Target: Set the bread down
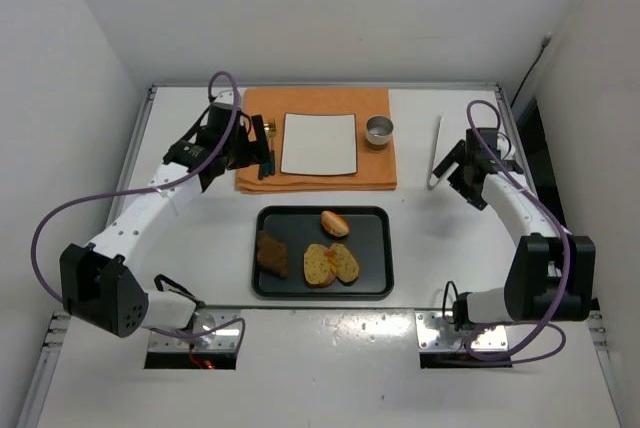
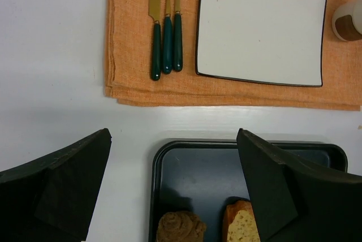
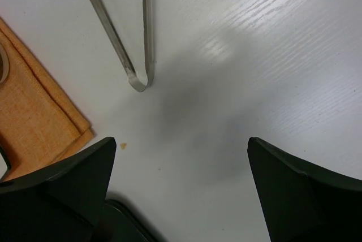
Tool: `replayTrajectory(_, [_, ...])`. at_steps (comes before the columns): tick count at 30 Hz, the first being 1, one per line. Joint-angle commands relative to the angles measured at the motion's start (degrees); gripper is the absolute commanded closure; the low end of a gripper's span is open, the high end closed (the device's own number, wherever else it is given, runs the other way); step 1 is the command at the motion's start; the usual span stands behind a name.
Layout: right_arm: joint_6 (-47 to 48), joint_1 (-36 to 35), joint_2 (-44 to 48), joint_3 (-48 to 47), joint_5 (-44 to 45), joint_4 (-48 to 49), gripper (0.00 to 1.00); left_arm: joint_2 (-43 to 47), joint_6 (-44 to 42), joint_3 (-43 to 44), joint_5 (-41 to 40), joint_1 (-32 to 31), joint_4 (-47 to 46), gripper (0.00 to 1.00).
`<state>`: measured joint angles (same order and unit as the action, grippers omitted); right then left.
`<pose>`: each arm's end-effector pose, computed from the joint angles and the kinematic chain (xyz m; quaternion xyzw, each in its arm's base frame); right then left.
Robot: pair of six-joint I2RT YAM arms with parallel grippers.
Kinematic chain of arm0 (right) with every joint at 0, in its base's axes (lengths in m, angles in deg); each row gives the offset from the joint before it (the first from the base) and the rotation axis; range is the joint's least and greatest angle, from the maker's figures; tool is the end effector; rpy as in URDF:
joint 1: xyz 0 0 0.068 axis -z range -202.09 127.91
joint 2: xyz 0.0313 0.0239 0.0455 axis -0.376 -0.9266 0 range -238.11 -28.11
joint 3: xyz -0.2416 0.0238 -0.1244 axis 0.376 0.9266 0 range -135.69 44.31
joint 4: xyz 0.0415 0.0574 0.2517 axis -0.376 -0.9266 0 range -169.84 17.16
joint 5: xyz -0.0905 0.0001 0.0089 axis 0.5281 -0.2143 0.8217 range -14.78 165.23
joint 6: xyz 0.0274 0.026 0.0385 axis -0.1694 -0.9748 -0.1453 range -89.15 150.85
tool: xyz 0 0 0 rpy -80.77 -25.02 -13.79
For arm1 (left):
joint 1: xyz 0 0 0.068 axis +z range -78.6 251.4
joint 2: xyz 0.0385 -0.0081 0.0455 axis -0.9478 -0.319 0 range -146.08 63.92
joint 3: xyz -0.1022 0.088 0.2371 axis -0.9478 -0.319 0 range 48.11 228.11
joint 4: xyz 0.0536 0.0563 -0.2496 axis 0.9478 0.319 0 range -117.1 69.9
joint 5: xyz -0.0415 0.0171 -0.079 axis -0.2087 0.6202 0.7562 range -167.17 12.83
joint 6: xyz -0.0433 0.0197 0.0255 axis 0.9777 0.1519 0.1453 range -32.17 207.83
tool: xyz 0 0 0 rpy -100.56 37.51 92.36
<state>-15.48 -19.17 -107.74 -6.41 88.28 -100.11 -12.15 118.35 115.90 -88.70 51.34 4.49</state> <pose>0.2756 -0.0221 0.2169 0.4261 0.8504 0.0058 0.3087 0.2758 -0.0932 0.3240 -0.1246 0.8936 -0.0978 0.4200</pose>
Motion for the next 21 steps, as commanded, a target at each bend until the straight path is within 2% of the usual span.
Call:
replayTrajectory(1, [0.0,0.0,1.4,-0.3,1.5,1.3,0.0,-0.4,-0.7,1.4,1.0,-0.5,-1.1,0.01])
replayTrajectory(9, [0.7,-0.5,2.1,-0.3,3.8,1.2,0.0,-0.9,-0.7,1.9,2.2,-0.5,-0.5,0.01])
replayTrajectory(13, [3.2,-1.2,1.6,-0.3,1.6,5.0,0.0,-1.4,-0.7,1.9,2.2,-0.5,-0.5,0.01])
replayTrajectory(16, [5.0,-1.2,-1.4,-2.7,0.9,5.6,0.0,-1.4,-0.7,2.5,2.2,-0.5,0.1,0.01])
replayTrajectory(21, [7.5,-1.2,-12.3,-12.0,1.5,4.0,0.0,-1.4,-0.7,3.1,2.2,-0.5,0.7,0.01])
